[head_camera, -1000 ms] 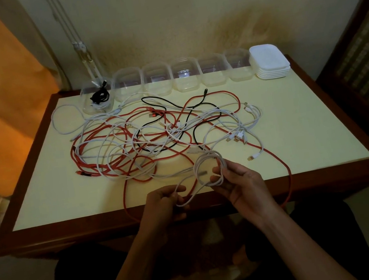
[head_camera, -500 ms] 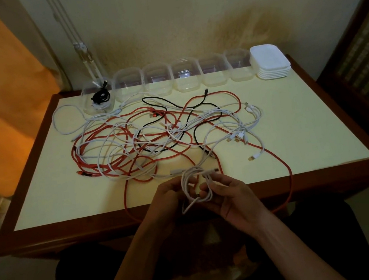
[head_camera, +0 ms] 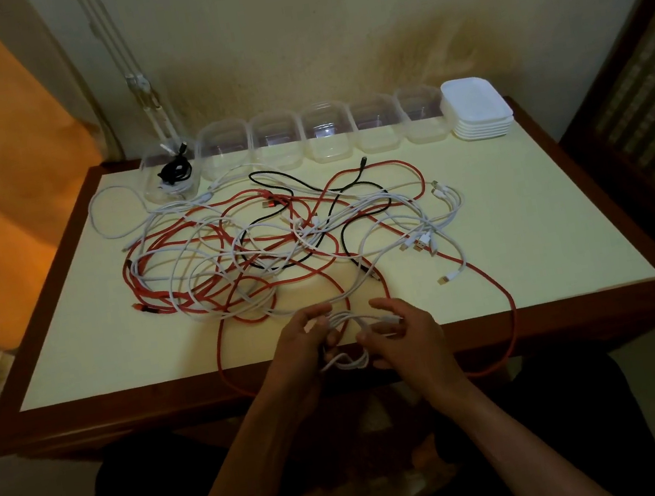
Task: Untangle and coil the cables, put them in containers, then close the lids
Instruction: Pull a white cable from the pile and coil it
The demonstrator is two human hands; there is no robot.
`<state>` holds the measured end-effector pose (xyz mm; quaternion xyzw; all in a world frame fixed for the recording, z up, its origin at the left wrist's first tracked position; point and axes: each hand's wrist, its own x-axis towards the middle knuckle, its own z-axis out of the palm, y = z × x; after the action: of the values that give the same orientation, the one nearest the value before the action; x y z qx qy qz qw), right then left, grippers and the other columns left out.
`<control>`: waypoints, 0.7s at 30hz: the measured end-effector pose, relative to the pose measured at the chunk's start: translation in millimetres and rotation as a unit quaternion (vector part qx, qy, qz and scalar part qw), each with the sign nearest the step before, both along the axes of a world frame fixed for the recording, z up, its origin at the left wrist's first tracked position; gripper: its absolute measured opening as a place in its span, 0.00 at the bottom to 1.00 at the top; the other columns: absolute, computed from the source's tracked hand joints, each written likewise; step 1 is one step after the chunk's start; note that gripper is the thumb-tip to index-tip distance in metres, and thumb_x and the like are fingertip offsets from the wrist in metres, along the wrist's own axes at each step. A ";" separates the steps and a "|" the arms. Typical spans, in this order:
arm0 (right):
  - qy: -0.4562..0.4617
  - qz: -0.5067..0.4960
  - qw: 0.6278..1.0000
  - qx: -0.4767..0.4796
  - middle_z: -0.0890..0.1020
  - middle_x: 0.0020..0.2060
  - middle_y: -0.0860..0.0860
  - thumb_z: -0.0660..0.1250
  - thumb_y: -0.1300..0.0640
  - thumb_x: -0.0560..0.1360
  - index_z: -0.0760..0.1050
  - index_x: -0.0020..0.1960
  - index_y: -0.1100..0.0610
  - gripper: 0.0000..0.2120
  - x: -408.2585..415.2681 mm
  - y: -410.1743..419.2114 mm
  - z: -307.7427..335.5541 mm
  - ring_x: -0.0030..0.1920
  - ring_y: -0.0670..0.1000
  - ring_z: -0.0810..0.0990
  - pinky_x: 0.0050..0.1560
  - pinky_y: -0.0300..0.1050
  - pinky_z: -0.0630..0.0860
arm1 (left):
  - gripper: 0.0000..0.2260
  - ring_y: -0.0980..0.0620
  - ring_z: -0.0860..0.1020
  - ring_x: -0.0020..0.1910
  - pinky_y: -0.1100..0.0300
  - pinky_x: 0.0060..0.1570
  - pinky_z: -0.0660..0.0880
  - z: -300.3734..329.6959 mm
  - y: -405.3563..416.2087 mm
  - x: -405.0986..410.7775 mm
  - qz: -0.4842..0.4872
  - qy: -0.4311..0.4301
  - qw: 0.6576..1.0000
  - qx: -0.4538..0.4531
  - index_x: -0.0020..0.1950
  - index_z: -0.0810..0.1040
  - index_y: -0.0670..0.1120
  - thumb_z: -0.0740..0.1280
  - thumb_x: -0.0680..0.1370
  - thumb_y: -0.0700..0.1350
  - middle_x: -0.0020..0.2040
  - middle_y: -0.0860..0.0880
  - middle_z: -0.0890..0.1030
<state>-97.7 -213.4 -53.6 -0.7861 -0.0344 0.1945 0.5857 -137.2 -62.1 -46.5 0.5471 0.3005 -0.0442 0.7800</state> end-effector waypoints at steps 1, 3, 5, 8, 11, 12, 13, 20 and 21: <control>-0.045 0.018 0.998 -0.038 0.82 0.47 0.47 0.75 0.54 0.73 0.76 0.65 0.49 0.21 1.5 -0.7 1.3 0.47 0.46 0.83 0.45 0.45 0.84 | 0.09 0.56 0.69 0.26 0.66 0.25 0.67 0.8 0.9 -0.1 -0.007 0.000 1.000 0.021 0.61 0.74 0.42 0.57 0.83 0.39 0.31 0.48 0.73; -0.108 0.062 0.988 -0.089 0.82 0.45 0.44 0.74 0.48 0.73 0.77 0.64 0.49 0.20 6.4 -1.6 7.7 0.43 0.43 0.83 0.43 0.42 0.83 | 0.08 0.59 0.72 0.25 0.67 0.24 0.68 3.3 1.1 -0.9 -0.029 -0.001 0.998 0.062 0.60 0.73 0.43 0.57 0.83 0.39 0.33 0.47 0.73; -0.165 0.117 0.969 -0.144 0.83 0.44 0.45 0.72 0.48 0.75 0.80 0.61 0.51 0.15 12.6 -1.7 14.5 0.39 0.41 0.81 0.42 0.37 0.80 | 0.08 0.61 0.72 0.24 0.67 0.25 0.69 4.9 0.3 -1.2 -0.055 -0.002 0.994 0.094 0.60 0.73 0.45 0.57 0.84 0.39 0.33 0.47 0.74; -0.222 0.206 0.929 -0.212 0.85 0.44 0.48 0.68 0.51 0.78 0.82 0.57 0.52 0.10 22.3 -0.1 19.7 0.40 0.42 0.80 0.46 0.41 0.78 | 0.08 0.59 0.71 0.26 0.66 0.27 0.68 2.9 1.8 -0.4 -0.077 -0.007 0.991 0.106 0.61 0.73 0.45 0.57 0.84 0.40 0.32 0.48 0.73; -0.254 0.246 0.908 -0.225 0.85 0.39 0.49 0.67 0.54 0.79 0.84 0.50 0.54 0.08 34.3 -3.6 25.4 0.37 0.46 0.81 0.45 0.49 0.79 | 0.09 0.55 0.72 0.31 0.63 0.32 0.69 2.5 3.7 -1.2 -0.083 -0.006 0.993 0.079 0.61 0.73 0.45 0.59 0.83 0.40 0.34 0.48 0.74; -0.253 0.234 0.913 -0.218 0.85 0.37 0.49 0.67 0.55 0.79 0.85 0.49 0.54 0.08 40.3 -6.5 29.2 0.36 0.46 0.81 0.44 0.50 0.79 | 0.09 0.54 0.72 0.33 0.61 0.34 0.69 2.9 4.3 -1.7 -0.087 -0.011 0.994 0.059 0.61 0.74 0.44 0.60 0.82 0.41 0.34 0.47 0.74; -0.241 0.210 0.924 -0.209 0.84 0.35 0.48 0.68 0.56 0.78 0.85 0.47 0.54 0.07 46.5 -10.1 34.3 0.35 0.45 0.80 0.43 0.49 0.79 | 0.09 0.54 0.73 0.33 0.60 0.35 0.69 4.7 4.6 -2.0 -0.094 -0.014 0.995 0.034 0.61 0.75 0.44 0.62 0.82 0.41 0.35 0.46 0.75; -0.209 0.090 0.963 -0.141 0.82 0.31 0.44 0.70 0.58 0.77 0.86 0.50 0.52 0.06 62.2 -18.3 45.7 0.28 0.43 0.81 0.35 0.36 0.75 | 0.13 0.45 0.77 0.46 0.49 0.52 0.77 25.7 13.6 6.4 -0.165 0.002 0.986 0.036 0.53 0.82 0.41 0.68 0.74 0.48 0.47 0.42 0.79; -0.203 0.086 0.965 -0.139 0.82 0.31 0.44 0.70 0.58 0.77 0.85 0.51 0.53 0.06 62.5 -18.6 45.3 0.28 0.44 0.81 0.36 0.39 0.77 | 0.12 0.46 0.79 0.47 0.48 0.54 0.77 27.0 15.3 8.0 -0.180 0.005 0.982 0.063 0.52 0.82 0.41 0.68 0.74 0.47 0.49 0.42 0.80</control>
<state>-35.2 -232.0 -8.3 -0.8767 -0.1928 0.0833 0.4328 -129.2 -46.8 -19.5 0.6403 0.2028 -0.1677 0.7216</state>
